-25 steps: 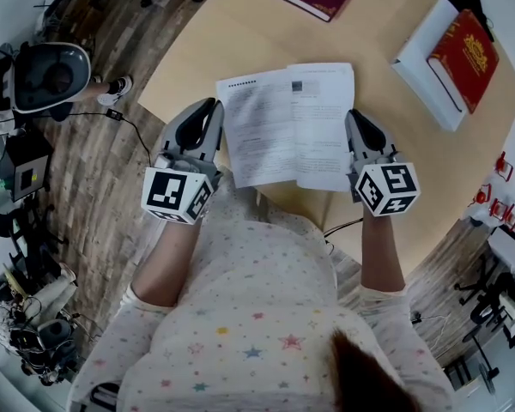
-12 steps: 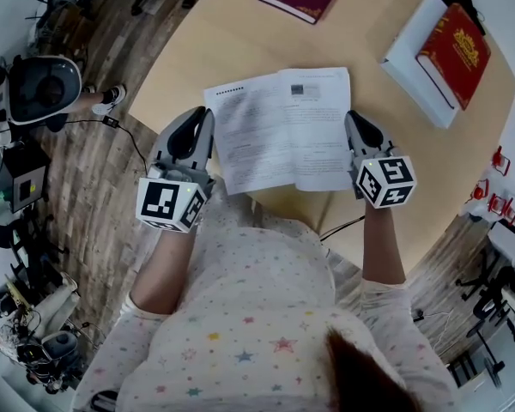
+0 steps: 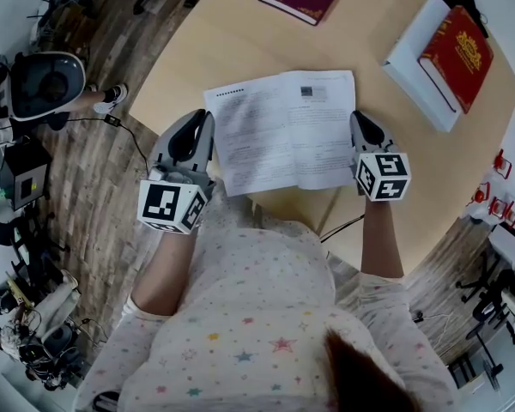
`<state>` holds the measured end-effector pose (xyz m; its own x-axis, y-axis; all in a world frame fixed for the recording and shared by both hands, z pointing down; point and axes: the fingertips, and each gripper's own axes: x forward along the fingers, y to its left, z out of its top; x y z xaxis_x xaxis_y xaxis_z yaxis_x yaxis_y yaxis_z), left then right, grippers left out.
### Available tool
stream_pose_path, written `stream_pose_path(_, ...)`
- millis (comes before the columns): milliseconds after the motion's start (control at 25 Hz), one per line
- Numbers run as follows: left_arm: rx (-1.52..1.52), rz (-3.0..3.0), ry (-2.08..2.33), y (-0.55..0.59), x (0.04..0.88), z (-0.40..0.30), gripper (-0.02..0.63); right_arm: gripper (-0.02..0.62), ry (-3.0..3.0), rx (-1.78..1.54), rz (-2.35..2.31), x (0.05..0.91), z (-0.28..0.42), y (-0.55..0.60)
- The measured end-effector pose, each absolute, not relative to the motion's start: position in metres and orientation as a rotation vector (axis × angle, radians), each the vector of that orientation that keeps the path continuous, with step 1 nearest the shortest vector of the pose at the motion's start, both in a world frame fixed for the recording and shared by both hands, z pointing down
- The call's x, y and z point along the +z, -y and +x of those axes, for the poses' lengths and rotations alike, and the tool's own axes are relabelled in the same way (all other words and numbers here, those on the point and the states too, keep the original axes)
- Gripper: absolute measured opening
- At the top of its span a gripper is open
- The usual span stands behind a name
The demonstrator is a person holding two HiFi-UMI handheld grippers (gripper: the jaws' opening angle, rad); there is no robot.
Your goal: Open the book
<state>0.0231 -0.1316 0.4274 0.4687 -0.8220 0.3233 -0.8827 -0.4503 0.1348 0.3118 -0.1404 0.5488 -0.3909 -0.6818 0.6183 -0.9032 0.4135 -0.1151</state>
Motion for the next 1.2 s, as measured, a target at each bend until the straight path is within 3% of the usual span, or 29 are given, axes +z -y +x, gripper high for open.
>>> stream_pose_path(400,0.322,2.443,1.446,0.131,0.428,0.023,0.038,0.012,2.116,0.591,1.372,0.561,0.312,0.150)
stream_pose_path(840,0.312,2.451,1.445,0.130,0.426,0.022,0.038,0.074,2.013,0.494,1.378,0.569,0.317,0.150)
stream_pose_path(1200,0.297,2.461,1.442,0.129,0.422,0.018,0.038,0.084,1.933,0.428,1.372,0.571,0.318,0.147)
